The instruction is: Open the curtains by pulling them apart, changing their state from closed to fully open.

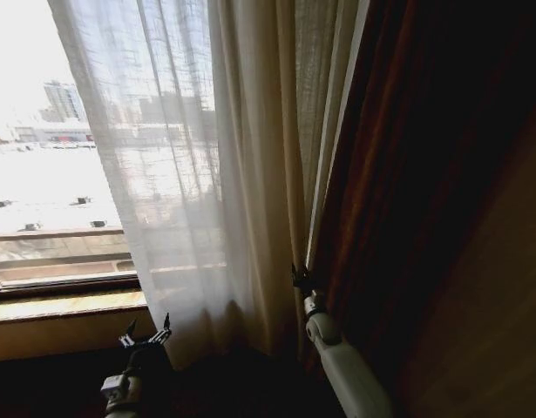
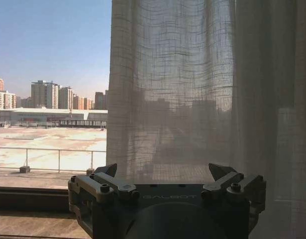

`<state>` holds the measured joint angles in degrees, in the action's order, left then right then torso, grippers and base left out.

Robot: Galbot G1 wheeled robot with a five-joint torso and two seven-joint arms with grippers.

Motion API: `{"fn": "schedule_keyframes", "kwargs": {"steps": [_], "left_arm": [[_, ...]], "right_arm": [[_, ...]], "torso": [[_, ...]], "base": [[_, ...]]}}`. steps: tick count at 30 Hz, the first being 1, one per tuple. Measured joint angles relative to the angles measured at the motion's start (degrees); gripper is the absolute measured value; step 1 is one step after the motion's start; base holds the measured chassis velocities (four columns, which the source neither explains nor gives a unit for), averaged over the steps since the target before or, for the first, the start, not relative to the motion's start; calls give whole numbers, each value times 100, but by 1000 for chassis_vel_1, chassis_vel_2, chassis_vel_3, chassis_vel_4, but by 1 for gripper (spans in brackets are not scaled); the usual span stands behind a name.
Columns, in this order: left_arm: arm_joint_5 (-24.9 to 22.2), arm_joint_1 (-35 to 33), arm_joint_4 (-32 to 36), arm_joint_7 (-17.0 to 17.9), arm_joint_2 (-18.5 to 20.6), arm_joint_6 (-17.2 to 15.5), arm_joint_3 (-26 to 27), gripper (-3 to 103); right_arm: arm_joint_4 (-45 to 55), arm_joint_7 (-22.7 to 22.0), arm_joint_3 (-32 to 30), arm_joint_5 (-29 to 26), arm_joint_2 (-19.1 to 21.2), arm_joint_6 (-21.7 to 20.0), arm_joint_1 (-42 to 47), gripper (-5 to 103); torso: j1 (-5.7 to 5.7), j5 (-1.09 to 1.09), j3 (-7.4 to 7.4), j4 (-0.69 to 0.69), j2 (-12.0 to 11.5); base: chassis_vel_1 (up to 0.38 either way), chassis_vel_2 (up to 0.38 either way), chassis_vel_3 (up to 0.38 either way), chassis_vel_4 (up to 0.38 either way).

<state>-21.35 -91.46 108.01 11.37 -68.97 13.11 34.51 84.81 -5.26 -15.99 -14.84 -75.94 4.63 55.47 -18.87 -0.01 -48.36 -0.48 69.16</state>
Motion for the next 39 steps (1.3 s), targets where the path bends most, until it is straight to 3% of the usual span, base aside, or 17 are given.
{"fn": "schedule_keyframes", "kwargs": {"steps": [1, 4, 5, 9, 11, 14, 26, 39], "left_arm": [[0, 0, 0, 0, 0, 0, 0, 100], [0, 0, 0, 0, 0, 0, 0, 100], [0, 0, 0, 0, 0, 0, 0, 100], [0, 0, 0, 0, 0, 0, 0, 100], [0, 0, 0, 0, 0, 0, 0, 100], [0, 0, 0, 0, 0, 0, 0, 100], [0, 0, 0, 0, 0, 0, -1, 100], [0, 0, 0, 0, 0, 0, -1, 100]], "right_arm": [[0, 0, 0, 0, 0, 0, 0, 51], [143, 170, -101, -23, 84, 101, 176, 67], [143, 170, -101, -23, 84, 101, 176, 67], [200, 320, -248, 201, 97, 216, 242, 89], [230, 319, -248, 207, 85, 244, 255, 89], [411, 316, -236, 248, 64, 274, 349, 99], [947, 385, -258, 315, 173, 238, 685, 100], [1285, 678, -443, 332, 276, 234, 1033, 100]], "torso": [[0, 0, 0, 0, 0], [0, 0, 0, 1, 0], [0, 0, 0, 1, 0], [0, 0, 0, 1, 0], [0, 0, 0, 0, 0], [0, 0, -1, 1, 0], [0, 1, -1, 0, 0], [-1, 1, -1, 1, 0]], "base": [[0, 0, 0, 0], [0, 0, 0, 0], [0, 0, 0, 0], [0, 0, 0, 0], [0, 0, 0, 0], [0, 0, 0, 0], [111, 97, -97, -96], [291, 275, -293, -283]]}}
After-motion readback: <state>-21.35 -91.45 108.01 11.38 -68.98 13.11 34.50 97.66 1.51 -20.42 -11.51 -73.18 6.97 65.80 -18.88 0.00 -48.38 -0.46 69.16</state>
